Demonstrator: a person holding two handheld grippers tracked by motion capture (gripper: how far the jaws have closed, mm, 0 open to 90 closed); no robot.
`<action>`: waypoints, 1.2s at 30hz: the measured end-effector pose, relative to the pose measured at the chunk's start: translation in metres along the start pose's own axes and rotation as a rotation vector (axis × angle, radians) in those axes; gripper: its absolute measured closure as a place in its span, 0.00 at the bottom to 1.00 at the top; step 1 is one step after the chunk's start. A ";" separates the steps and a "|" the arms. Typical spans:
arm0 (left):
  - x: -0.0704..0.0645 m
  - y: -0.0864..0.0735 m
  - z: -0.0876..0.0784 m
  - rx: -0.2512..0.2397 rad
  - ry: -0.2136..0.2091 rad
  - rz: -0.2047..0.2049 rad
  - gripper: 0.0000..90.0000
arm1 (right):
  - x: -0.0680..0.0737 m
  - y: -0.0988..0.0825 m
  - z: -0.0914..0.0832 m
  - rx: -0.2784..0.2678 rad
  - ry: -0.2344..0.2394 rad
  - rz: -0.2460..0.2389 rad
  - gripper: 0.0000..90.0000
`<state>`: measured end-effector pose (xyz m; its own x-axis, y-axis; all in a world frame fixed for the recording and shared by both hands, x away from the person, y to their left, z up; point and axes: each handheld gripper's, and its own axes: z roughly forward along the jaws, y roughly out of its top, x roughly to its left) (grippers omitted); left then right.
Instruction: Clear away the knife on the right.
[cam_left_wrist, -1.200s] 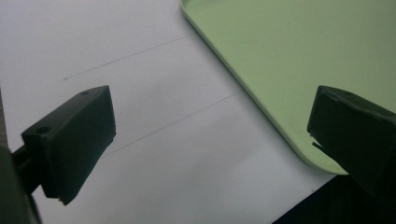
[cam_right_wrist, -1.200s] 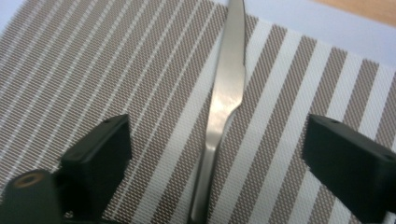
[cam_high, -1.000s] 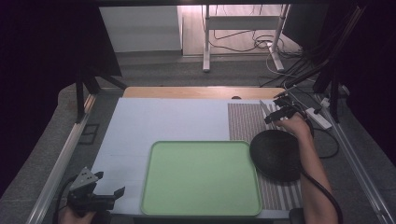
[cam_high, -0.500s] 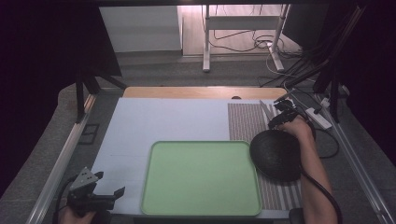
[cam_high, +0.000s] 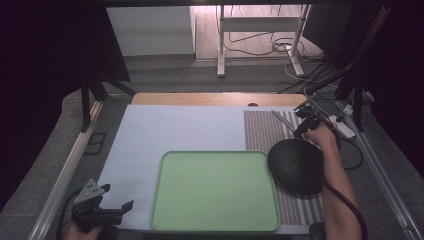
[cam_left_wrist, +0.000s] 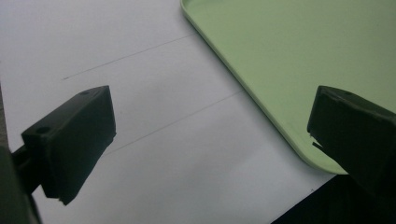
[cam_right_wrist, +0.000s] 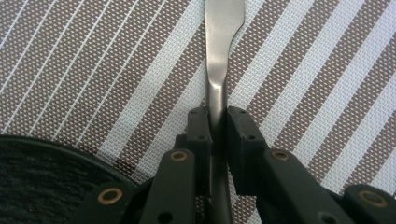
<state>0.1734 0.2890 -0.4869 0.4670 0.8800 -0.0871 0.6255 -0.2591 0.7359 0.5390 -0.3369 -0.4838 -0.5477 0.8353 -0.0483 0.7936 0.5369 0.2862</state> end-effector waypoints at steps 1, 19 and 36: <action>0.000 0.000 0.000 -0.002 0.000 -0.002 0.02 | -0.001 -0.001 0.000 -0.007 0.007 -0.004 0.89; 0.001 0.000 0.001 0.000 -0.001 -0.008 0.02 | -0.025 -0.027 -0.037 -0.121 -0.008 0.087 0.89; 0.001 0.000 0.000 -0.009 -0.005 -0.009 0.02 | 0.042 -0.030 -0.061 -0.176 0.099 -0.010 0.89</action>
<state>0.1739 0.2898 -0.4869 0.4645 0.8802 -0.0968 0.6240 -0.2478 0.7411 0.4763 -0.3250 -0.4358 -0.5860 0.8093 0.0401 0.7341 0.5092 0.4493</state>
